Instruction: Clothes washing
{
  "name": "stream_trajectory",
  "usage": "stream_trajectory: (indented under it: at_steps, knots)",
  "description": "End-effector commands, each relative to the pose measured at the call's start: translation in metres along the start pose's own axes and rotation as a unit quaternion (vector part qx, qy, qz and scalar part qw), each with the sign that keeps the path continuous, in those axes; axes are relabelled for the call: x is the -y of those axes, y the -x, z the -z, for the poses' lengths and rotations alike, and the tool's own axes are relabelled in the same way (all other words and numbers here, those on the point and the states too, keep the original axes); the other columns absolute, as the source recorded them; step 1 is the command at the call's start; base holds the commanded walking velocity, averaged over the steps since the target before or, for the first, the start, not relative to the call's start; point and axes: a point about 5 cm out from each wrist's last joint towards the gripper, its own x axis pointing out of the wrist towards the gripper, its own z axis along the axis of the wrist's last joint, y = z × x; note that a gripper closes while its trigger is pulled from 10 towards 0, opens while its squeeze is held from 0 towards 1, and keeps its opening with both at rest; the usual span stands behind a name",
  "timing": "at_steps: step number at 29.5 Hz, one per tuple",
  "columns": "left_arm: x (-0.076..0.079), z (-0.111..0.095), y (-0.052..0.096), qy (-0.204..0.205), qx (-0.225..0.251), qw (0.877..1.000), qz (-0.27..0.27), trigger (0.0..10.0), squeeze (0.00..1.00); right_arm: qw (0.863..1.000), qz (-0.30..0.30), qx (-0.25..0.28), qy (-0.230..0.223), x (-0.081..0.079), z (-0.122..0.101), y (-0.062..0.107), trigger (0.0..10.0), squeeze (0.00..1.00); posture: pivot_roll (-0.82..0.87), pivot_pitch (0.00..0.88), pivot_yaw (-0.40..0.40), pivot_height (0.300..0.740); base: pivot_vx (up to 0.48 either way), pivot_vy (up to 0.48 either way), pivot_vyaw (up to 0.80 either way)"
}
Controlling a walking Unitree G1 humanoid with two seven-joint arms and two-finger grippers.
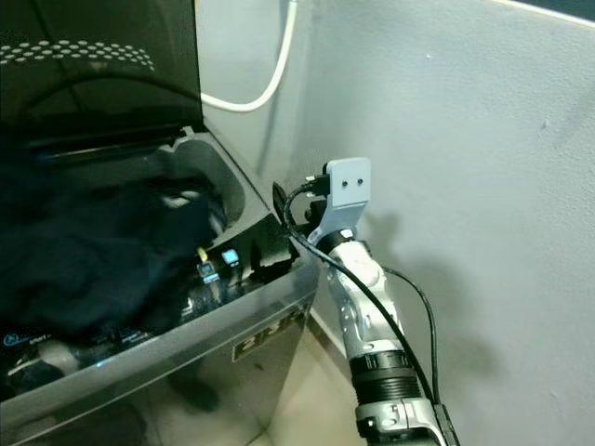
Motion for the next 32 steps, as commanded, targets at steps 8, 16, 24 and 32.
stream_trajectory:
  at_steps: [8, 16, 24, 32]
  knots:
    - [0.073, -0.027, 0.029, 0.187, 0.060, 0.941, 0.276, 10.0, 0.00, 0.989, -0.095, 0.029, -0.106, -0.012, -0.015, 0.002, 10.0, 0.00, 0.03, 0.065, -0.021, 0.740, 0.000, 0.000, 0.00]
    - [0.102, -0.025, 0.060, 0.182, 0.053, 0.883, 0.429, 10.0, 0.00, 0.959, -0.251, 0.032, -0.124, -0.023, -0.036, 0.016, 10.0, 0.00, 0.03, 0.063, -0.013, 0.740, 0.000, 0.000, 0.00]
    - [0.096, -0.008, 0.053, 0.144, 0.023, 0.895, 0.422, 10.0, 0.00, 0.916, -0.385, -0.017, -0.107, -0.033, -0.036, 0.041, 10.0, 0.00, 0.03, 0.062, -0.014, 0.740, 0.000, 0.000, 0.00]
    - [0.093, 0.005, 0.062, 0.076, -0.002, 0.870, 0.487, 10.0, 0.00, 0.898, -0.425, -0.049, -0.102, -0.043, -0.030, 0.050, 10.0, 0.00, 0.04, 0.055, -0.012, 0.740, 0.000, 0.000, 0.00]
